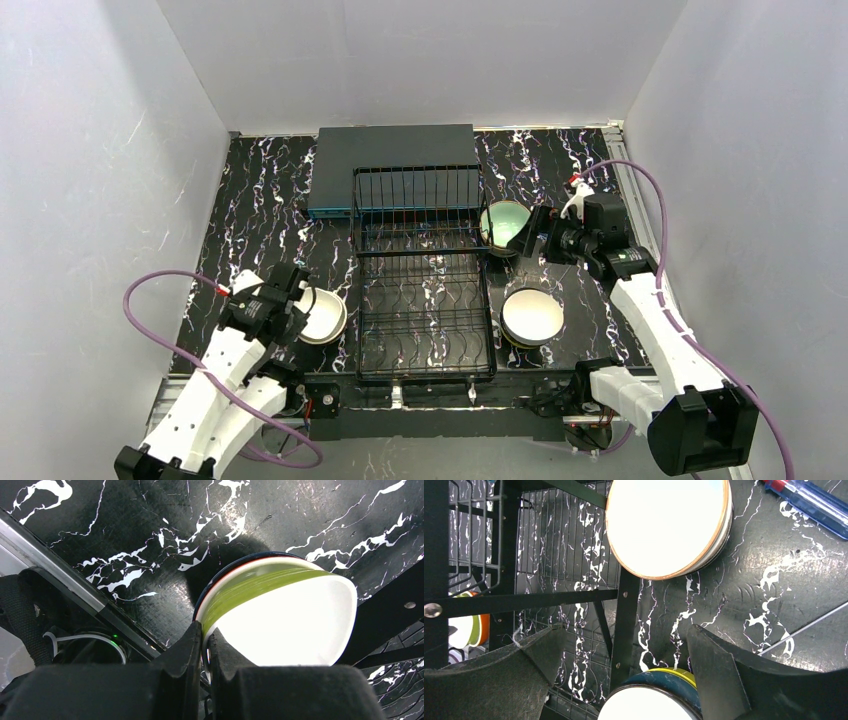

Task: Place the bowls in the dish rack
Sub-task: Pick up the bowl from the center of the board.

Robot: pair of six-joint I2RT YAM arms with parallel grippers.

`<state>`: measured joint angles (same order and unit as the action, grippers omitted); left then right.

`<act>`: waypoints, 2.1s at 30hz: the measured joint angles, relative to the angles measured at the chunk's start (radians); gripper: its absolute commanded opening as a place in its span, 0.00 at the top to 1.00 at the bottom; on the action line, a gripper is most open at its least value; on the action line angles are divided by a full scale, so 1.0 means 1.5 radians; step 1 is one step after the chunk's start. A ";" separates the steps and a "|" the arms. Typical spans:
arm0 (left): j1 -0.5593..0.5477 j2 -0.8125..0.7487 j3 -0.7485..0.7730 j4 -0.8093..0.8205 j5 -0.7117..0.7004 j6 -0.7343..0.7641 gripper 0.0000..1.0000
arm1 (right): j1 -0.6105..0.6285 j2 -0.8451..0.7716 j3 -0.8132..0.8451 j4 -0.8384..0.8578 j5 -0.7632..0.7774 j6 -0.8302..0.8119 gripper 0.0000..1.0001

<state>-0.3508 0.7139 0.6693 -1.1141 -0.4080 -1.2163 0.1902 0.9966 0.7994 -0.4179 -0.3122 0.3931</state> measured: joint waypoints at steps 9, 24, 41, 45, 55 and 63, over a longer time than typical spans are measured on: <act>0.000 -0.057 0.019 -0.024 -0.010 0.006 1.00 | 0.000 0.005 0.032 -0.001 -0.004 0.002 0.01; 0.000 -0.149 0.120 0.025 -0.040 0.100 1.00 | 0.000 0.028 0.124 0.001 -0.018 0.037 0.01; 0.000 -0.156 0.230 0.276 0.134 0.274 1.00 | 0.046 0.034 0.189 0.122 -0.183 0.111 0.01; 0.000 -0.108 0.257 0.342 0.266 0.291 1.00 | 0.084 0.029 0.189 0.161 -0.195 0.126 0.01; -0.016 0.061 0.305 0.405 0.424 0.281 1.00 | 0.252 0.046 0.190 0.228 -0.195 0.140 0.01; -0.083 0.069 0.305 0.408 0.388 0.269 1.00 | 0.368 0.090 0.201 0.233 -0.161 0.139 0.01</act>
<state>-0.4759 0.8173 1.1275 -0.5026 0.1738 -0.8124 0.7422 1.1309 1.1015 -0.0677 -0.5537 0.6018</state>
